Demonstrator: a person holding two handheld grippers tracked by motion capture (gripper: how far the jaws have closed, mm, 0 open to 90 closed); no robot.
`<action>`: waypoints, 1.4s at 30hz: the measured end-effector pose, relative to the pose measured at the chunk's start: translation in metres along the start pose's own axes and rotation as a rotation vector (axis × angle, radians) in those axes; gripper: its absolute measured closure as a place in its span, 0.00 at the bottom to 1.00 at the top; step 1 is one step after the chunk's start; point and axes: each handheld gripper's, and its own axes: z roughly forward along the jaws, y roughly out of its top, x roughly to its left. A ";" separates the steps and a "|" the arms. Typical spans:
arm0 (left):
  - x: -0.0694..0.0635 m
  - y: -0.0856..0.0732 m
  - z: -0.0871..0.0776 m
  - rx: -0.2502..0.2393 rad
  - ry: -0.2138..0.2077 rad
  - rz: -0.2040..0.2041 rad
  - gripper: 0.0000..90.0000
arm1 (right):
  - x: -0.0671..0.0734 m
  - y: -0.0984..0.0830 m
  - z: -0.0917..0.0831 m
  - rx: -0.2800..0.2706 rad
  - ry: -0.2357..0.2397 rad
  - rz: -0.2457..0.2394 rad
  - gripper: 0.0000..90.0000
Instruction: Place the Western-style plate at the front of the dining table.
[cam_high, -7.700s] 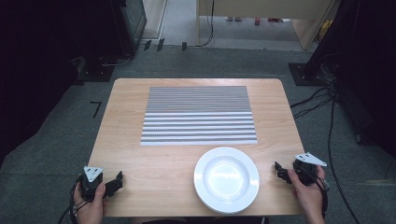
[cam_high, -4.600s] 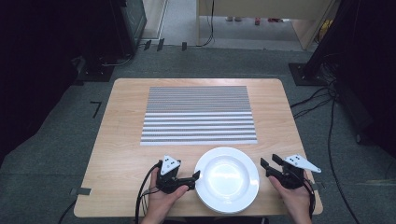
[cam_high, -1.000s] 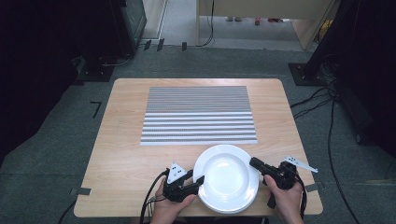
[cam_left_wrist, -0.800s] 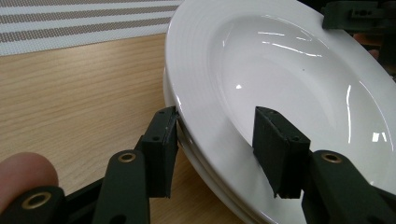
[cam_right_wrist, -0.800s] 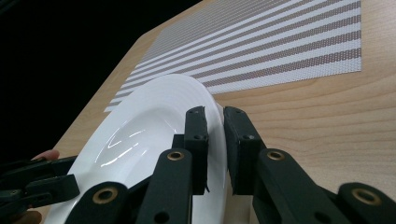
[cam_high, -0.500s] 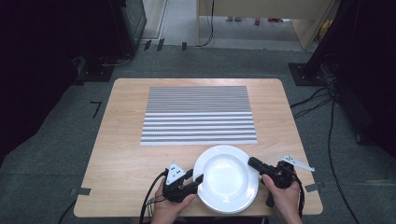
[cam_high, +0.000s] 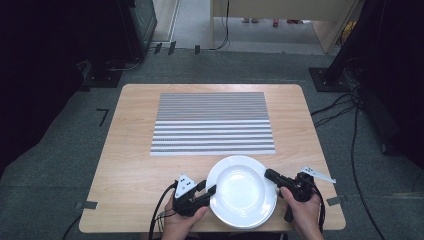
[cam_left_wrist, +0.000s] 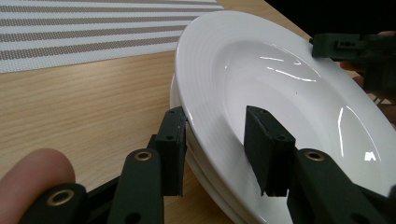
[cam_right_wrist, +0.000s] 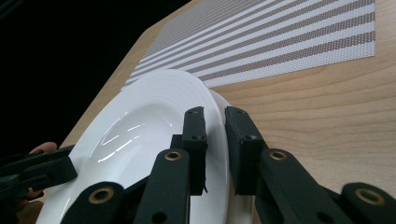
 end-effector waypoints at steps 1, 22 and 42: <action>0.000 0.000 0.000 -0.004 -0.001 -0.001 0.68 | 0.000 0.000 0.000 0.003 0.001 0.002 0.89; 0.018 0.013 -0.016 -0.107 0.005 -0.041 0.99 | 0.000 0.000 0.001 0.057 0.046 0.049 0.82; 0.006 -0.004 -0.001 0.076 -0.087 -0.072 0.56 | -0.003 -0.001 -0.004 0.068 0.061 0.082 0.82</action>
